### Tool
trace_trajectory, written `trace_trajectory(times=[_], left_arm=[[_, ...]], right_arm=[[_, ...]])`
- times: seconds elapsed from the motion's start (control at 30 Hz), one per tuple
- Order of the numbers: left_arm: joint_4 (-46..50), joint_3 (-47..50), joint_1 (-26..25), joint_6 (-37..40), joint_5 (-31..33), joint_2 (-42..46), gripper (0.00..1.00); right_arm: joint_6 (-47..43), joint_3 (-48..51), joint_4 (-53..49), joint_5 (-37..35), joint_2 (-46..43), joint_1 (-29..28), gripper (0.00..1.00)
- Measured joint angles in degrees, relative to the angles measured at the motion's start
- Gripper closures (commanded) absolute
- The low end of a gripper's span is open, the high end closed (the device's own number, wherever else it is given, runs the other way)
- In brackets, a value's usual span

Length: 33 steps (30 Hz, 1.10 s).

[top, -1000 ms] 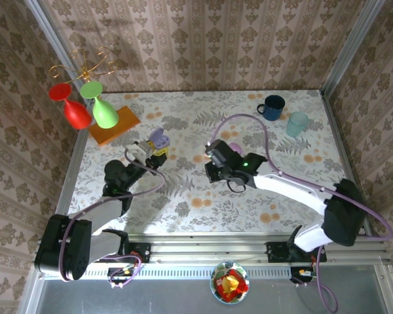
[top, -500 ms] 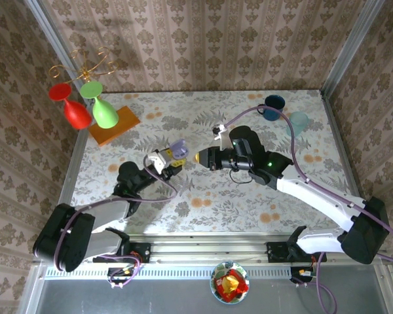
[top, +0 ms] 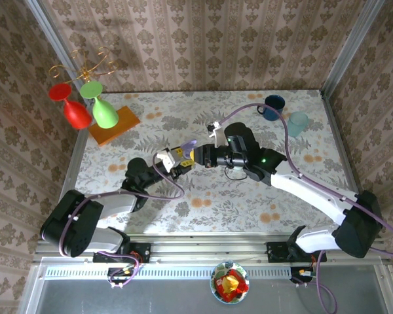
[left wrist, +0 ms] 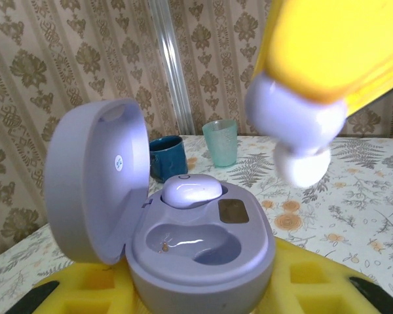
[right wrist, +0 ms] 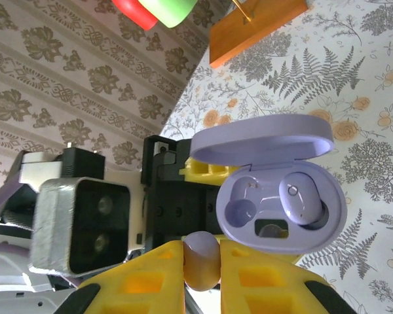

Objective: Insert wireless bluetooth earbuds into charging case

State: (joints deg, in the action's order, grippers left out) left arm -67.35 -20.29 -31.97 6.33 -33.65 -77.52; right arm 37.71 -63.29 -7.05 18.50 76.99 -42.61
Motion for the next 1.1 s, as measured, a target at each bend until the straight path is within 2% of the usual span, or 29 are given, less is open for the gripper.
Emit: trace_trajectory(times=[0.53,1.1], left_arm=[[1.4,0.0,-0.3,1.0,-1.1,2.1,0.68],[3.7,0.0,-0.6,1.0,1.0,2.3,0.68]], right_arm=[[-0.2,-3.4,0.0,0.2,5.0,0.0,0.82],[0.3,-3.4,0.0,1.6,6.1,0.0,0.79]])
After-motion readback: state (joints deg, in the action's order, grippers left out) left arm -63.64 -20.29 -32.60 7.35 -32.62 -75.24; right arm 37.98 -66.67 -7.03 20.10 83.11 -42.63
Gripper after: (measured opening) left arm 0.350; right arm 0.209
